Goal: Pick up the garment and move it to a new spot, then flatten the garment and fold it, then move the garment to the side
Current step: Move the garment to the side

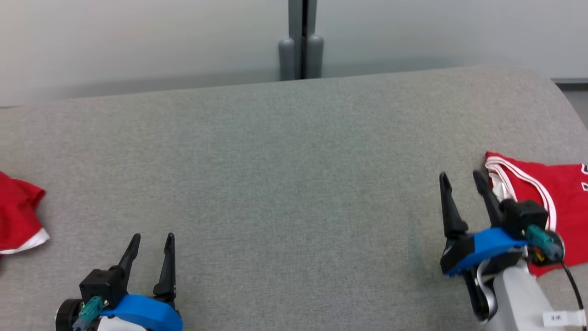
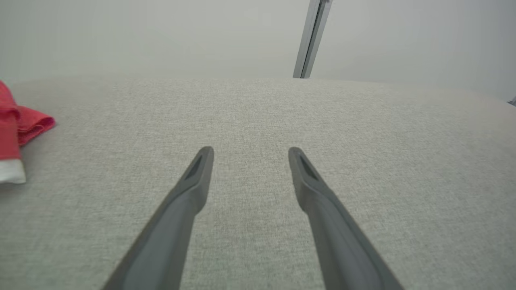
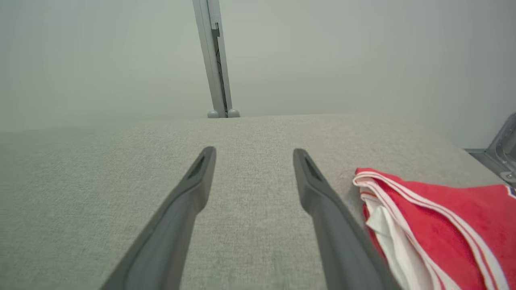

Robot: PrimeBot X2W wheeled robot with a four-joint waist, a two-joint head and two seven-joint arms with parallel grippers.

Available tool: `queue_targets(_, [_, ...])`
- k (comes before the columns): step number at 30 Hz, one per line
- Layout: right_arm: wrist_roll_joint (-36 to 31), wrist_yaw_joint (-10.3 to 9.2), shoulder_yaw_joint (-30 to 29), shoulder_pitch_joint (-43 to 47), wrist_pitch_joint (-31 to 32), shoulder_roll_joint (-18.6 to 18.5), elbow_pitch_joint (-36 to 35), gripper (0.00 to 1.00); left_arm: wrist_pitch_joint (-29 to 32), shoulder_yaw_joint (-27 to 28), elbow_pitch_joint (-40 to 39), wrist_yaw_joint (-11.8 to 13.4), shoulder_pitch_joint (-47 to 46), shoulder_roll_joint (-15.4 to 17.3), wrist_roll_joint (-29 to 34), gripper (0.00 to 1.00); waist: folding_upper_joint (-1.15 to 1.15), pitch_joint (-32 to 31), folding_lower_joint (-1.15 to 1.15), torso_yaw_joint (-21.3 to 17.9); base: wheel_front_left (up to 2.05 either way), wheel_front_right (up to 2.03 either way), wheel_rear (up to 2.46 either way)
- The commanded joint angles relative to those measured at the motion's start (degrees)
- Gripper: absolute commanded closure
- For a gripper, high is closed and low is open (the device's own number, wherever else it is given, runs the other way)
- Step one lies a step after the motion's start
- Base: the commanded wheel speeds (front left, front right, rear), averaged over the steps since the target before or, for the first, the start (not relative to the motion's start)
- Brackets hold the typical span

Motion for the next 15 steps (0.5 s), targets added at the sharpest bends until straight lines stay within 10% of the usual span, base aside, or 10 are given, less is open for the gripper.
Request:
queue_targets(1, [1.11, -0.01, 0.33, 1.51, -0.28, -0.35, 0.59, 0.00, -0.01, 0.45, 0.41, 0.16, 0.08, -0.23, 0.46, 0.00, 0.01, -0.74, 0.00, 0.46, 0.00, 0.00, 0.00])
queue_targets(15, [5.64, -0.01, 4.02, 7.92, -0.28, -0.37, 3.78, 0.00, -0.01, 5.27, 3.18, 0.15, 3.38, -4.49, 5.10, 0.00, 0.01, -8.11, 0.00, 3.04, 0.00, 0.00, 0.00])
